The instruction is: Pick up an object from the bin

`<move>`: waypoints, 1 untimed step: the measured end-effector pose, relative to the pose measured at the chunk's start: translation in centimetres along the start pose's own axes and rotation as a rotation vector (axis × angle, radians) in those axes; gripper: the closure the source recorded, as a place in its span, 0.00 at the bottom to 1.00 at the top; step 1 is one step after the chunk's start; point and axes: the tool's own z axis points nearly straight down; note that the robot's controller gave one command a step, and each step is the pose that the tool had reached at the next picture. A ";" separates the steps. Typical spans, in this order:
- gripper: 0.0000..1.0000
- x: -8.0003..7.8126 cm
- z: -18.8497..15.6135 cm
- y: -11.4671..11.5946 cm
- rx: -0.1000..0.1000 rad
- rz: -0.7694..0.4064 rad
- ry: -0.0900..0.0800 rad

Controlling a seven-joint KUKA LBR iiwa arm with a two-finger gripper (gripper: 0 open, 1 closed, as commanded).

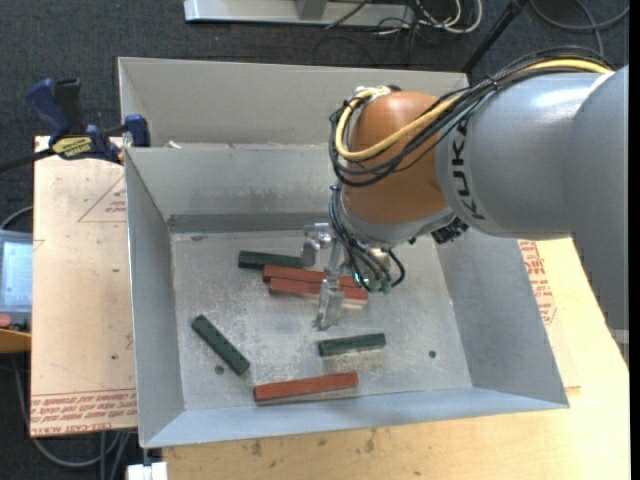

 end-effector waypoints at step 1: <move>0.00 -4.3 8.2 -1.8 0.000 0.001 -0.008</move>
Offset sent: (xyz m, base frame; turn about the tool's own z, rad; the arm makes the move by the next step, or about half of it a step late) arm 0.0420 -0.0172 -0.0791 -0.0018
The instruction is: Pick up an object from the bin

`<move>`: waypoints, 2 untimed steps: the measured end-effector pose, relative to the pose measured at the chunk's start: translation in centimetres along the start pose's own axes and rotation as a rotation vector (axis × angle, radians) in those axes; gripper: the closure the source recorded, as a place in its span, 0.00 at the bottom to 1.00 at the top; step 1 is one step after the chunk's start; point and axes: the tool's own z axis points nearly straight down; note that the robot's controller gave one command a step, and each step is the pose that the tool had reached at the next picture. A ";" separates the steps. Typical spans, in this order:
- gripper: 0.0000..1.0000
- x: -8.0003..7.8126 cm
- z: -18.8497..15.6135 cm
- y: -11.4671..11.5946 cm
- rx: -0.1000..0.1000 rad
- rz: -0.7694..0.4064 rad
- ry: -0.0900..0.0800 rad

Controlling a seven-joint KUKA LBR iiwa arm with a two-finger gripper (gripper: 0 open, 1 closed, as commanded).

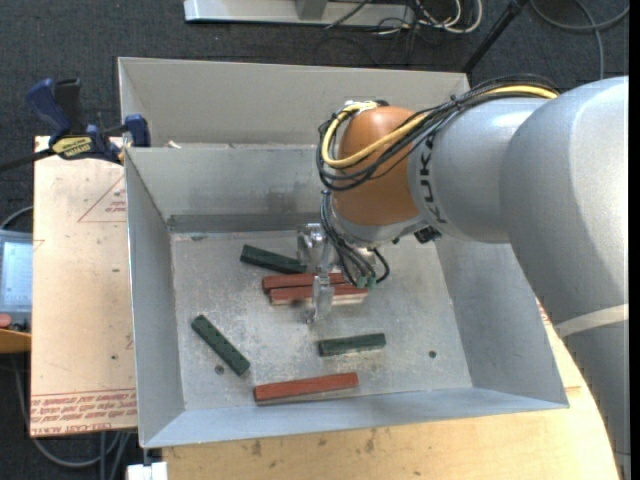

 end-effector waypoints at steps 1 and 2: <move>0.00 -0.2 -0.2 0.1 -0.002 0.001 -0.004; 0.00 -0.3 -0.3 0.1 -0.001 0.002 -0.003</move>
Offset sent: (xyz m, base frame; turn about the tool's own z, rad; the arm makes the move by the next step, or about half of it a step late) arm 0.0000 0.0000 0.0000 0.0000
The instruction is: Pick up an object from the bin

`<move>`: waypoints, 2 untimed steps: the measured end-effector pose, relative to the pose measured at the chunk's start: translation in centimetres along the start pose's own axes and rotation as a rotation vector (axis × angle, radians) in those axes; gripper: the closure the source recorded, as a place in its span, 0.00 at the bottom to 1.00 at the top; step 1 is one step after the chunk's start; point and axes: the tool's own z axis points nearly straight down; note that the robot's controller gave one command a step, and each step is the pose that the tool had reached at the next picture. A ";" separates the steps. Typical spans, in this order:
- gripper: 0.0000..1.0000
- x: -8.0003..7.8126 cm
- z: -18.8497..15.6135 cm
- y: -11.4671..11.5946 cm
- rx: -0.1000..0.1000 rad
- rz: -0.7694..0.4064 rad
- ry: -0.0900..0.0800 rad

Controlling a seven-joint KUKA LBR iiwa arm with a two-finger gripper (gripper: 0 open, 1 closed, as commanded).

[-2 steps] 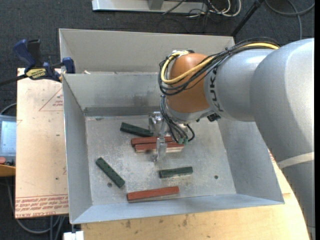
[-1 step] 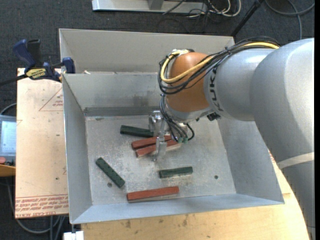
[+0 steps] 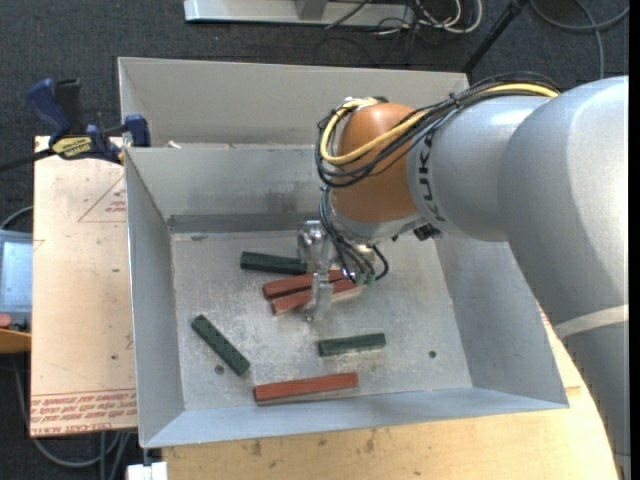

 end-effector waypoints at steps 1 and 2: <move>0.00 -0.1 -0.1 0.1 0.000 0.001 0.000; 0.00 -0.2 -0.1 0.1 0.000 0.002 0.001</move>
Offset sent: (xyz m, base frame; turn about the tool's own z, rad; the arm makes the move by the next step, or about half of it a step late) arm 0.0000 0.0000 0.0000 0.0000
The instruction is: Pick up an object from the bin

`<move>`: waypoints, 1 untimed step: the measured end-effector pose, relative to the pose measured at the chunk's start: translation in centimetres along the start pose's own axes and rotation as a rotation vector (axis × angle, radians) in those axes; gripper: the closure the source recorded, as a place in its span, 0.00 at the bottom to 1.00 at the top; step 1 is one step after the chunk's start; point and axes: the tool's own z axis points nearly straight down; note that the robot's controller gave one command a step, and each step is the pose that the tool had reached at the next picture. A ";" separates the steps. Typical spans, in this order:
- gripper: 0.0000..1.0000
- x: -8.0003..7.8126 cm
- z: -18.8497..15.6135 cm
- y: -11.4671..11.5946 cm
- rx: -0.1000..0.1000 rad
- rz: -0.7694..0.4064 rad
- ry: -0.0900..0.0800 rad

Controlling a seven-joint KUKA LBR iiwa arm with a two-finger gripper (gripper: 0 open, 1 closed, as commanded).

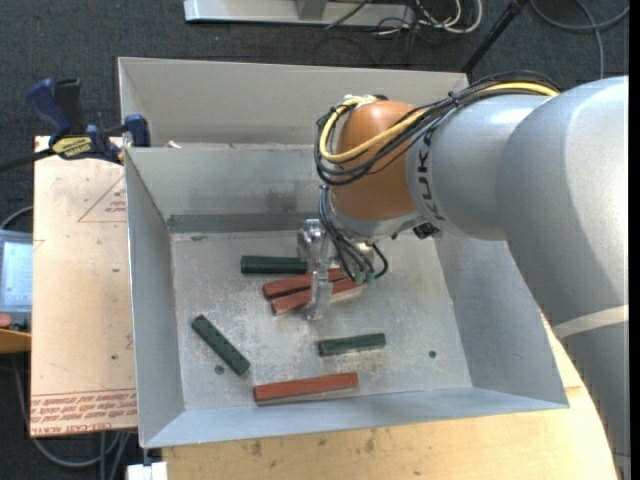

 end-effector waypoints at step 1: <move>1.00 -0.1 -0.3 0.0 -0.001 0.001 -0.002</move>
Offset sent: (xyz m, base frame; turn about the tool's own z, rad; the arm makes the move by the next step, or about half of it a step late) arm 0.0000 0.0000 0.0000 0.0000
